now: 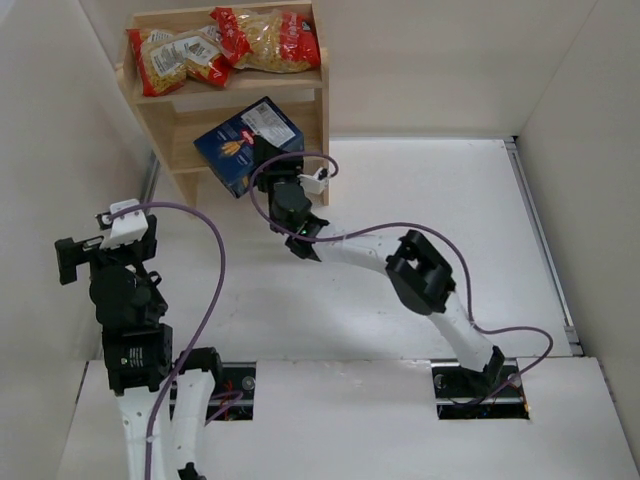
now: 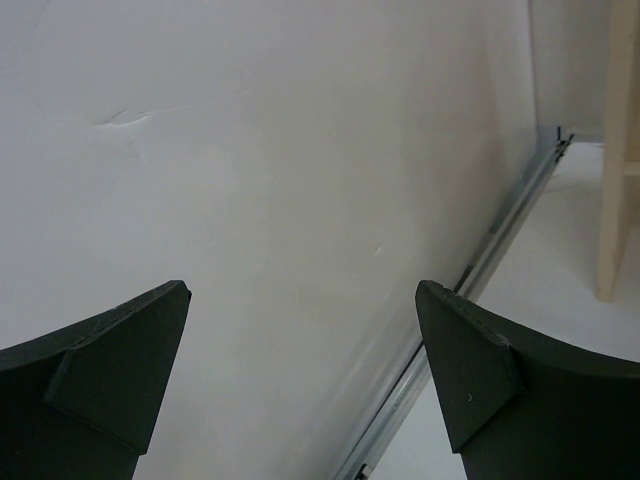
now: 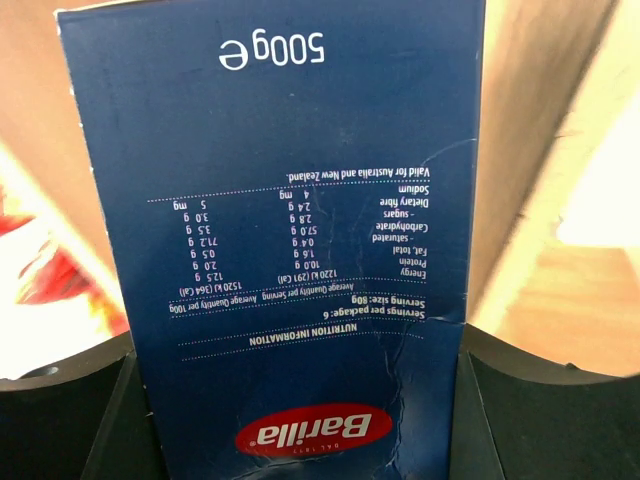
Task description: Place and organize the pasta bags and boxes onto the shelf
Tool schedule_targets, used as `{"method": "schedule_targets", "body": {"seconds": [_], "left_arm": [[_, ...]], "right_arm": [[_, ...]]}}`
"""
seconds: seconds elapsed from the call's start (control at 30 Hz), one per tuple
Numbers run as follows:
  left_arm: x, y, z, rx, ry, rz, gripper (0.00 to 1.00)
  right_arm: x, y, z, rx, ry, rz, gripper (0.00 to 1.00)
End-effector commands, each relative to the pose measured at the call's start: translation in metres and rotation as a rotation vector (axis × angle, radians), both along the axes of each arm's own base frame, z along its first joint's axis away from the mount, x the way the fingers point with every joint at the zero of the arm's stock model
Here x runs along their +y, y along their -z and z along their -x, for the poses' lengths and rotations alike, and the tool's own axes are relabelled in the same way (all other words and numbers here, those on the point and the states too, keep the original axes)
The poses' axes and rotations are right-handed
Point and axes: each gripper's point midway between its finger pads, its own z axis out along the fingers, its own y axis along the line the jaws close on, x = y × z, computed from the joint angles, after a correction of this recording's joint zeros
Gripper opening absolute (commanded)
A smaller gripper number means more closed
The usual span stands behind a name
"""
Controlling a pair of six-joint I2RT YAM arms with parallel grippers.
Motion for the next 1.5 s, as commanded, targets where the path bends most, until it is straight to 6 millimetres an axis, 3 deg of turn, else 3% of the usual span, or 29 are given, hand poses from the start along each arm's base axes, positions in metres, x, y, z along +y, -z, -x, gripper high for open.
{"method": "schedule_targets", "body": {"seconds": [0.0,0.17,0.27,0.43,0.53,0.73,0.87,1.0,1.13,1.27,1.47], "left_arm": [[-0.014,-0.008,-0.008,-0.070,0.076,0.015,1.00],[-0.031,0.002,-0.018,-0.056,0.166,0.018,1.00],[-0.039,0.001,-0.020,-0.064,0.210,0.022,1.00],[-0.048,0.008,-0.023,-0.047,0.257,0.021,1.00],[-0.051,0.010,-0.026,-0.043,0.272,0.020,1.00],[-0.055,0.023,-0.035,-0.012,0.283,0.012,1.00],[-0.052,0.034,-0.039,0.013,0.265,0.014,1.00],[-0.049,0.040,-0.041,0.028,0.248,0.014,1.00],[-0.044,0.043,-0.041,0.038,0.222,0.013,1.00],[-0.041,0.039,-0.039,0.043,0.213,0.008,1.00],[-0.038,0.032,-0.037,0.034,0.203,-0.001,1.00]], "right_arm": [[-0.014,-0.116,0.014,-0.166,0.070,-0.368,0.06],[-0.001,-0.120,-0.005,-0.154,0.204,-0.398,0.10],[-0.008,-0.105,-0.010,-0.109,0.270,-0.370,0.13],[-0.009,-0.082,-0.041,-0.061,0.287,-0.318,0.17],[-0.014,-0.073,-0.050,-0.043,0.305,-0.335,0.18],[-0.028,-0.070,-0.068,-0.041,0.327,-0.321,0.40],[-0.029,-0.067,-0.077,-0.048,0.299,-0.351,0.68],[-0.010,-0.075,-0.073,-0.073,0.188,-0.339,1.00],[0.011,-0.087,-0.053,-0.089,0.114,-0.339,1.00],[0.016,-0.103,-0.037,-0.114,0.088,-0.355,1.00],[0.040,-0.086,-0.031,-0.067,0.020,-0.306,1.00]]}}
